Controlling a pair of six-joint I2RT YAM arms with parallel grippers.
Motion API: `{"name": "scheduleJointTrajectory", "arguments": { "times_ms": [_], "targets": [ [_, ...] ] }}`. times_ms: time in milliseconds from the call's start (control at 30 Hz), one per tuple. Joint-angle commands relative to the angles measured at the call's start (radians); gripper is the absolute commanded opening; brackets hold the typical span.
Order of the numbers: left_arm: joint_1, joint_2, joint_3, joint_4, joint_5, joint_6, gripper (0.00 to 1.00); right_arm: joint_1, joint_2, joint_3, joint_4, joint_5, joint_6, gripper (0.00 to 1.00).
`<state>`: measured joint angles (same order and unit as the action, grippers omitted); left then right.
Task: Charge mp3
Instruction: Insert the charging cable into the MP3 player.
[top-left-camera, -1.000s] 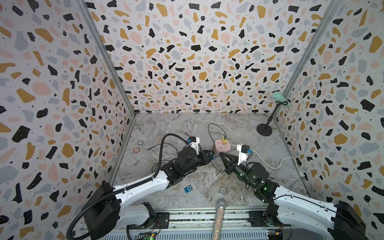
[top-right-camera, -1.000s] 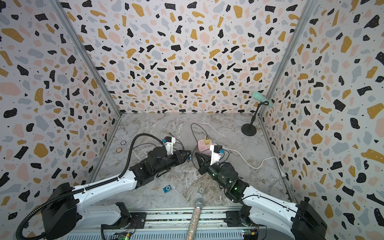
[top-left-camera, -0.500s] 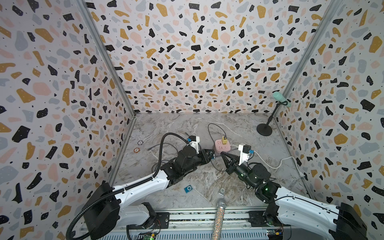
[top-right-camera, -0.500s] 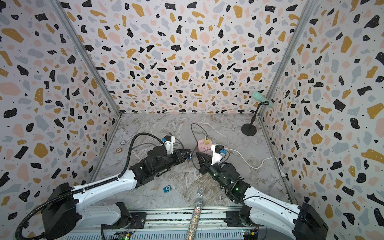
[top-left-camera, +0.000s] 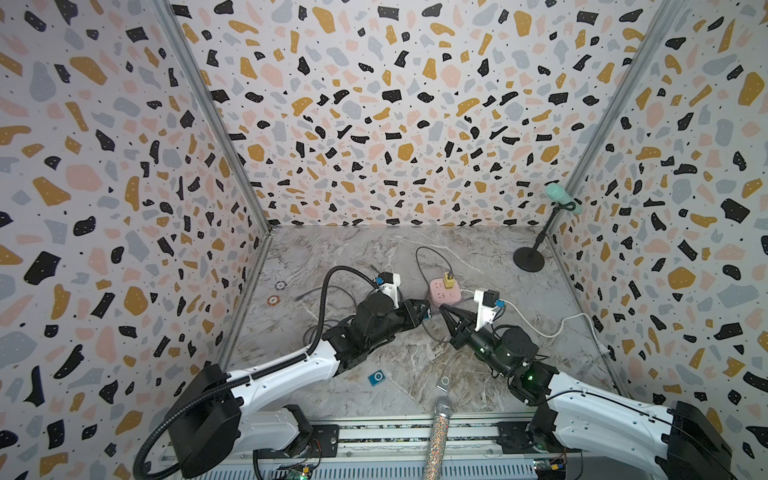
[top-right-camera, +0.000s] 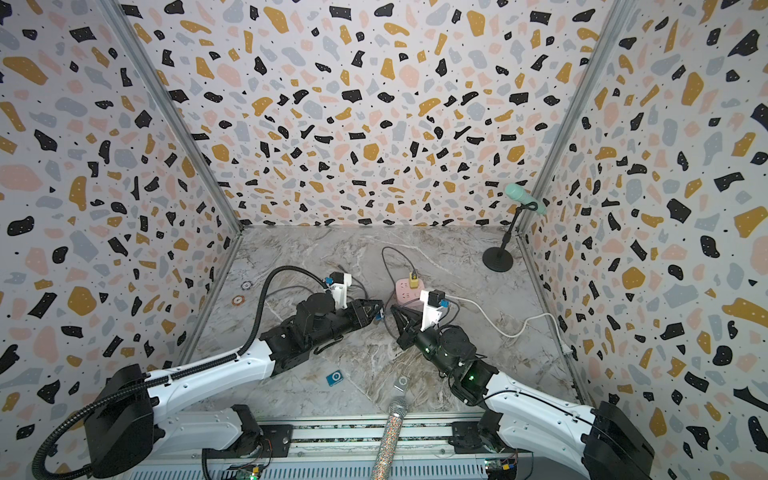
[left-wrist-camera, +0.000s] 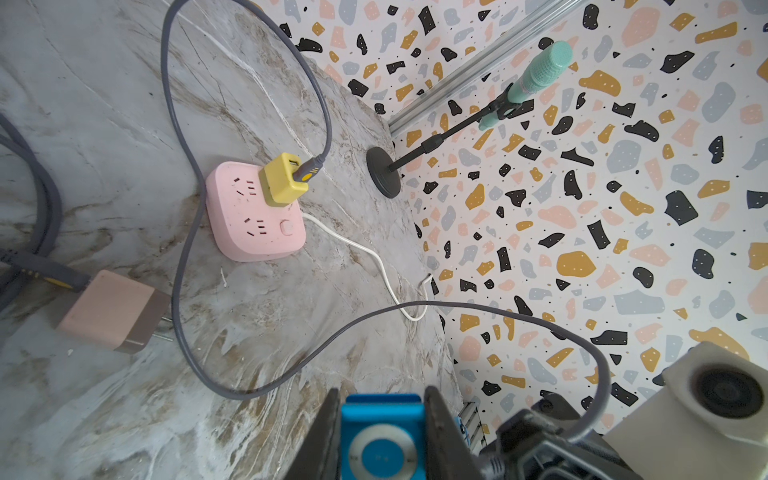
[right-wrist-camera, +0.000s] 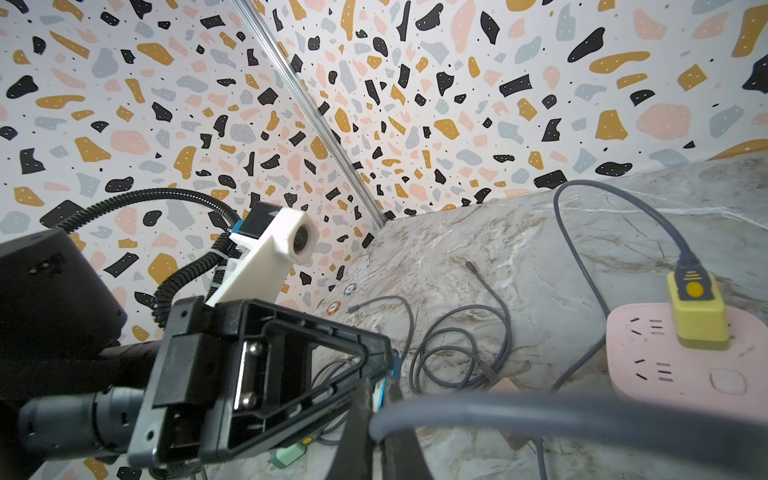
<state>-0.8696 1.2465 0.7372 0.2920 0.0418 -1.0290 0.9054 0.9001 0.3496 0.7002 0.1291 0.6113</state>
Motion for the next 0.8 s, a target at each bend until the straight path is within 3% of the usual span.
{"name": "scheduleJointTrajectory", "arguments": {
  "times_ms": [0,767],
  "targets": [
    [-0.007,-0.004,0.027,0.041,0.001,0.003,0.08,0.006,-0.024,-0.008,-0.004,0.016,-0.016,0.00],
    [-0.026,0.011,0.056,0.031,-0.043,0.006,0.07,0.056,0.038,0.031,-0.039,0.038,-0.076,0.00]
  ]
}}
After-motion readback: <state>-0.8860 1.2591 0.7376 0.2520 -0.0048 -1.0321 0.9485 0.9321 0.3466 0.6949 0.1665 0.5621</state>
